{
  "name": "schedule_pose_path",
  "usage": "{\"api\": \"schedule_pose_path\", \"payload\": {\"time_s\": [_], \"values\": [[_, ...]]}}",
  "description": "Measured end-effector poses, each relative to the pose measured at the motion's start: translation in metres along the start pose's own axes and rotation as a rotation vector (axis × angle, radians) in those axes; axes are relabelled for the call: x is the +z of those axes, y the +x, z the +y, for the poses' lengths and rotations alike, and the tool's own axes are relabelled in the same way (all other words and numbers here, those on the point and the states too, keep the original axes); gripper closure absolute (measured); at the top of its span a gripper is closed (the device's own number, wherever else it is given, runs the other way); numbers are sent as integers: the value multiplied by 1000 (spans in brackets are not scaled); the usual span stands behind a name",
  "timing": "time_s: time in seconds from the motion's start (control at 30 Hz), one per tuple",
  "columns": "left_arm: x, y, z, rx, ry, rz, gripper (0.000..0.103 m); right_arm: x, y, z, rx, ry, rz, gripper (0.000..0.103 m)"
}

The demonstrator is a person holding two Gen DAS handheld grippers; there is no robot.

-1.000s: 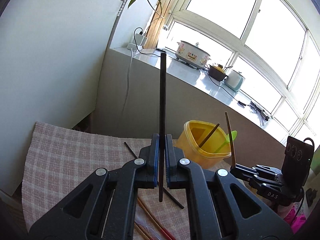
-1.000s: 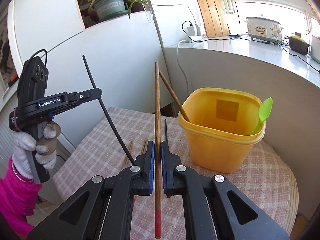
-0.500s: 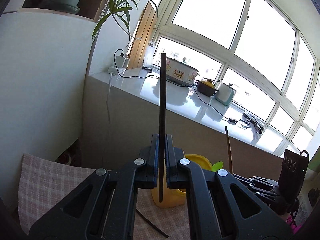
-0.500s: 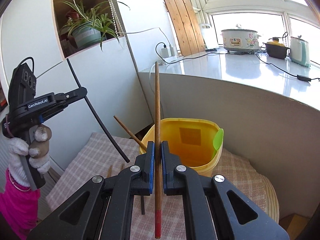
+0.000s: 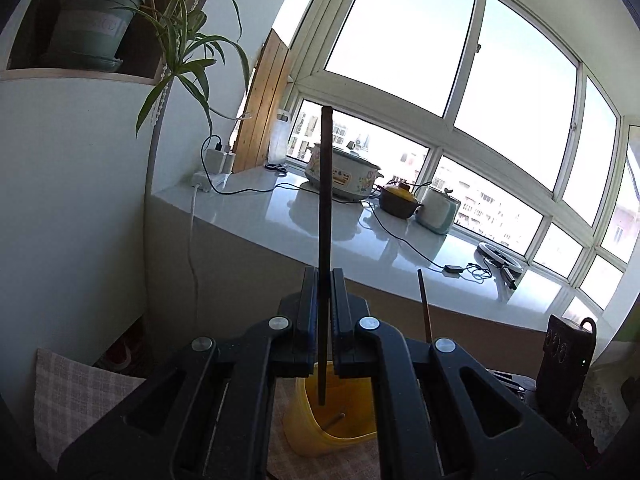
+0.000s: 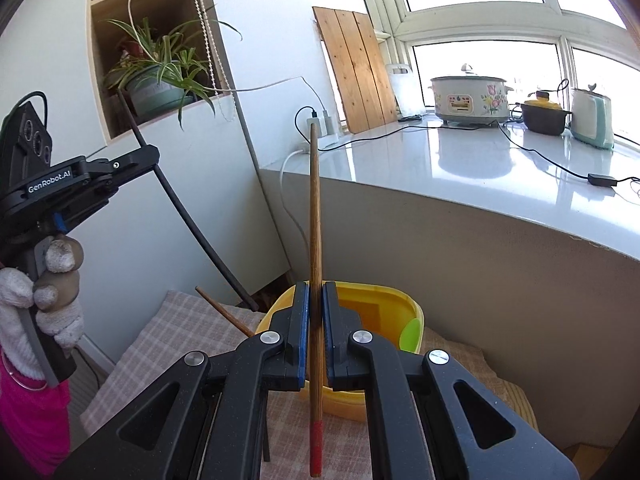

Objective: Organize utensils

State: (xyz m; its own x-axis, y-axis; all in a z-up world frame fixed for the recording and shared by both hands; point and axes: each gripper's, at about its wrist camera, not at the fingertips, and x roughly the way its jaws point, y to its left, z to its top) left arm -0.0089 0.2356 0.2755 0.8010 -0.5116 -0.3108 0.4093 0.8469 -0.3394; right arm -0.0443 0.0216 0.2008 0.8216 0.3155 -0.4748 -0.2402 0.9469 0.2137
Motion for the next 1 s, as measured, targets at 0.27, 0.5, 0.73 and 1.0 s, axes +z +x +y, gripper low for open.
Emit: {"api": "schedule_pose_path", "payload": {"time_s": [0.27, 0.5, 0.73, 1.0], "values": [[-12, 28, 0, -19, 0, 75, 100, 13, 8, -5, -17, 15, -24, 98], [-22, 38, -2, -18, 8, 110, 100, 27, 12, -6, -39, 9, -61, 98], [-25, 41, -5, -18, 10, 129, 100, 30, 30, -5, -93, -14, -75, 98], [-30, 41, -4, -18, 13, 146, 100, 25, 52, -17, -134, 3, -45, 98]]}}
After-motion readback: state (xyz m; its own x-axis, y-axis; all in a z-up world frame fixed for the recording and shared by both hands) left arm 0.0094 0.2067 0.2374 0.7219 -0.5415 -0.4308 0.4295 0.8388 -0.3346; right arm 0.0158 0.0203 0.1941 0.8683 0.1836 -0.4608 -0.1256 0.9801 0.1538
